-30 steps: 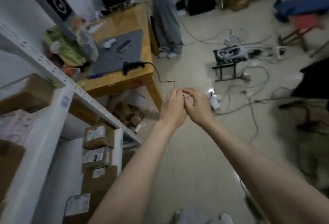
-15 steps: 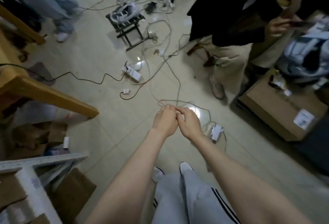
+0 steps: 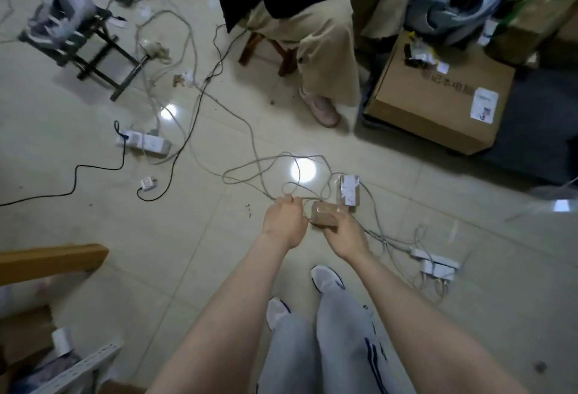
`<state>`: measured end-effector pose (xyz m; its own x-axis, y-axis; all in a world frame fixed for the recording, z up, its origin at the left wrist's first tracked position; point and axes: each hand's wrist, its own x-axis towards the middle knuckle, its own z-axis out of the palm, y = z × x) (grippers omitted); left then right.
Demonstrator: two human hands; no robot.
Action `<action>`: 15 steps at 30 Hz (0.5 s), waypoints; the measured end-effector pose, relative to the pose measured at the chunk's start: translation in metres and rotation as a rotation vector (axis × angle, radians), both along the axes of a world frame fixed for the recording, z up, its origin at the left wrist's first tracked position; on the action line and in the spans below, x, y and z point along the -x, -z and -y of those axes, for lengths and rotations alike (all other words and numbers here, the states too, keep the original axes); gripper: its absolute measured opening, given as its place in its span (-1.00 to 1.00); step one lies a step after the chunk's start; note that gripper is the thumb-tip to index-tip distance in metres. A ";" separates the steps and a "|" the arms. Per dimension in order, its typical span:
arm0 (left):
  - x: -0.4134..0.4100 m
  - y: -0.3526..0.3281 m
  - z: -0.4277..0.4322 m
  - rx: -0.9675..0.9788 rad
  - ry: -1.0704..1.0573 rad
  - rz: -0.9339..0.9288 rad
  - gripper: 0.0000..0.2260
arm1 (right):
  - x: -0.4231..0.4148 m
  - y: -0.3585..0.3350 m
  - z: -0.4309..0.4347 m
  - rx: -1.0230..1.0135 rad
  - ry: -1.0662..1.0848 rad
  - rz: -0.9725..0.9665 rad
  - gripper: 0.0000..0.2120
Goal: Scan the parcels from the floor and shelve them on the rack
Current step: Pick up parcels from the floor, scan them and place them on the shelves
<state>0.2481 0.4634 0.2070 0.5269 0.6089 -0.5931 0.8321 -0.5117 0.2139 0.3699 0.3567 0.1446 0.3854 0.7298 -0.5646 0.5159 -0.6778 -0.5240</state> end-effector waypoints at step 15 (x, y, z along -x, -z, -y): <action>-0.038 0.289 0.002 -0.027 0.076 -0.020 -0.61 | -0.057 0.292 0.004 0.269 -0.249 0.277 -0.02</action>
<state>0.2857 0.4612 -0.0817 0.5602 0.5832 -0.5883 0.7947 -0.5789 0.1828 0.4274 0.3529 -0.1471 0.3801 0.6607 -0.6473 0.7763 -0.6084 -0.1651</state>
